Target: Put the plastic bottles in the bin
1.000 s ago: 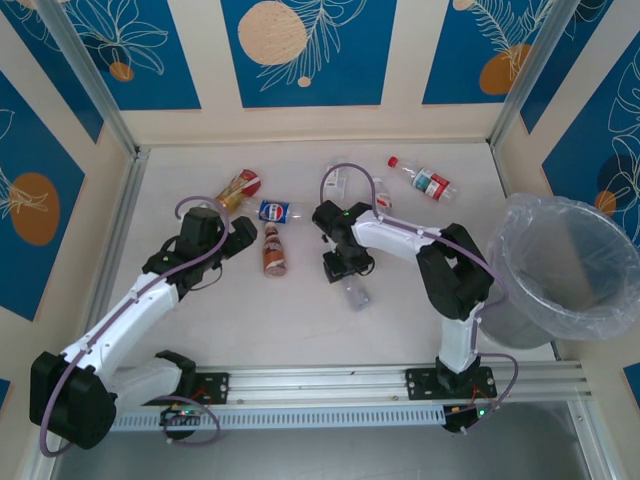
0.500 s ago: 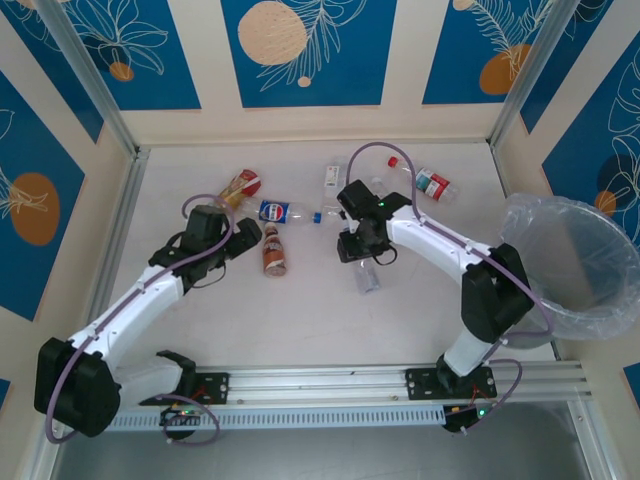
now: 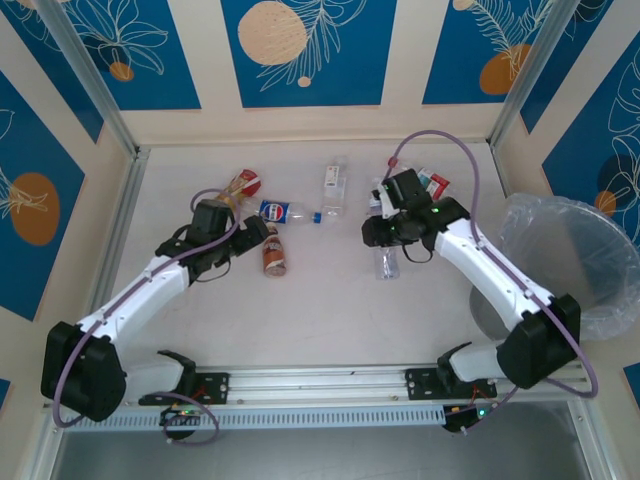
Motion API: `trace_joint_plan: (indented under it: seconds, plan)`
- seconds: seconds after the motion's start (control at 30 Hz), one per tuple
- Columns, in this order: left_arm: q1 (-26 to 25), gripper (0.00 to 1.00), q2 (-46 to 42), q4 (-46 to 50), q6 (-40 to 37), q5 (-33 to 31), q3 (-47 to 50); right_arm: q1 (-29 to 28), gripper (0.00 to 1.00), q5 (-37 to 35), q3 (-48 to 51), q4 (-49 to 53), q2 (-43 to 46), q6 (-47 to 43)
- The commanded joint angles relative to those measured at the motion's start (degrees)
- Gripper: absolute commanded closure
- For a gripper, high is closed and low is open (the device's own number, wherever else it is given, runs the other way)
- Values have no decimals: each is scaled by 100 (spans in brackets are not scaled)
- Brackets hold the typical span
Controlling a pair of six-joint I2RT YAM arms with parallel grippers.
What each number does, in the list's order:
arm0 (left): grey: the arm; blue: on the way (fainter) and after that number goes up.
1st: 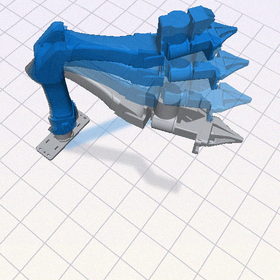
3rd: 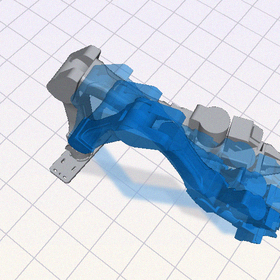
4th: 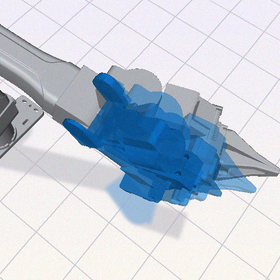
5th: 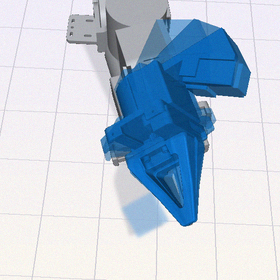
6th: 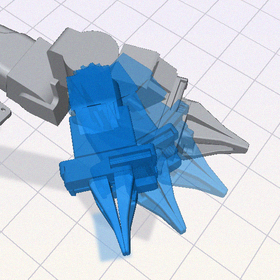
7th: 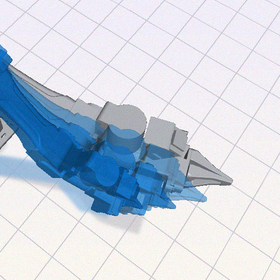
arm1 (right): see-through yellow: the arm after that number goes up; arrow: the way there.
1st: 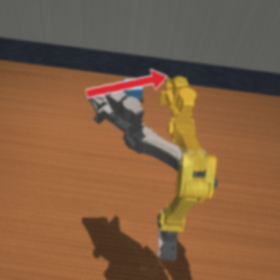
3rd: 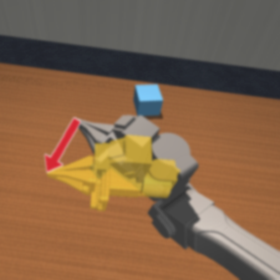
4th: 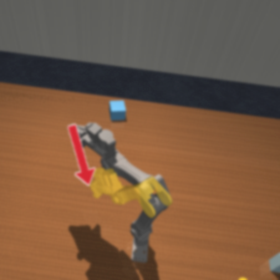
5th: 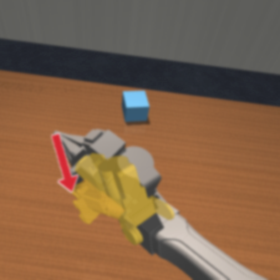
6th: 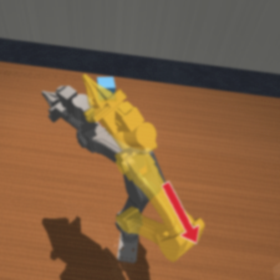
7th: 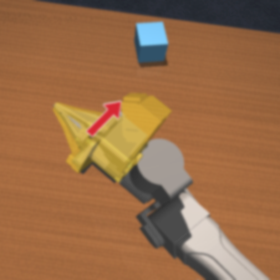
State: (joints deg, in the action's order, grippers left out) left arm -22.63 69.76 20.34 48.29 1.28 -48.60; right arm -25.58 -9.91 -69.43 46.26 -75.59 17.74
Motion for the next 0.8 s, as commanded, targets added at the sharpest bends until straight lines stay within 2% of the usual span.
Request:
trace_joint_plan:
  seconds: [0.0, 0.2, 0.63, 0.77]
  plan:
    - [-39, 0, 117, -169, -70, 308, -185, 264, 60, 418, 52, -290, 509, -13]
    - [-146, 0, 462, -267, -224, 746, -386, 584, 60, 277, -79, -531, 1106, 61]
    - [-625, 0, 915, -22, -476, 438, -823, 1069, 59, -761, -115, -1323, 2247, -58]
    - [-763, 1, 961, -99, -605, 364, -892, 1206, 59, -1501, -93, -1523, 2717, -291]
